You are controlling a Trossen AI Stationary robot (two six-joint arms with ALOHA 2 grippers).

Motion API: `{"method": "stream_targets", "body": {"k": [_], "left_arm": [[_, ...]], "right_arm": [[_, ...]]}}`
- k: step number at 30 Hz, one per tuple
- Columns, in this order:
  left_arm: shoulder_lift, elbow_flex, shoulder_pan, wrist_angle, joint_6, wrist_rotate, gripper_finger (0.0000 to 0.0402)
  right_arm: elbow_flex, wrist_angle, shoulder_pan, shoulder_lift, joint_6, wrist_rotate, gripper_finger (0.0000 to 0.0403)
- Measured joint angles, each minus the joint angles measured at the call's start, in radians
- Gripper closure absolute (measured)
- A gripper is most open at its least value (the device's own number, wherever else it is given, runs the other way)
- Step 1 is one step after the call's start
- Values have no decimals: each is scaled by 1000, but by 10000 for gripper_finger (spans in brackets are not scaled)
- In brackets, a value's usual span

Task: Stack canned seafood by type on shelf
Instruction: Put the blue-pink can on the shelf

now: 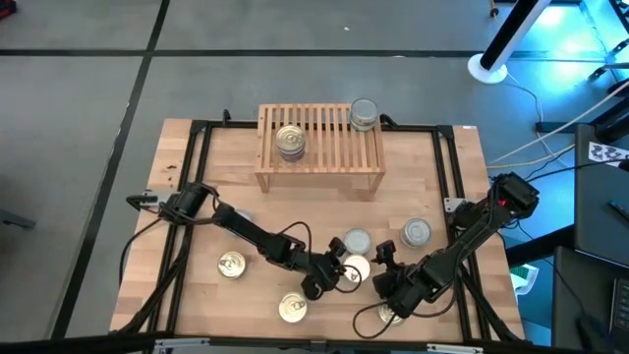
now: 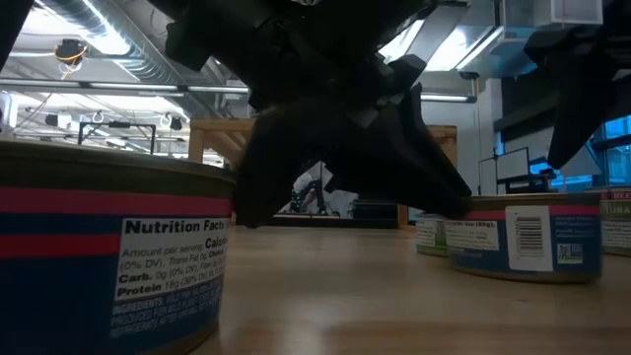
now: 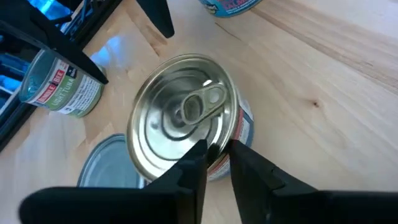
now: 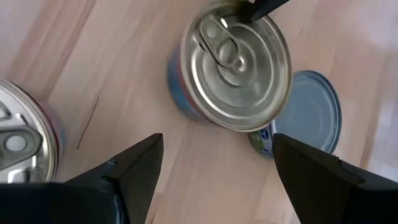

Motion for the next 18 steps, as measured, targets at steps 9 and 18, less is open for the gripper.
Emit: {"method": "stream_targets", "body": {"k": [9, 18], "left_arm": [[-1, 0, -12, -13, 0, -10, 384], [1, -1, -12, -32, 0, -2, 400]], "right_arm": [[0, 17, 0, 0, -1, 6, 100], [0, 44, -1, 0, -156, 105, 100]]}}
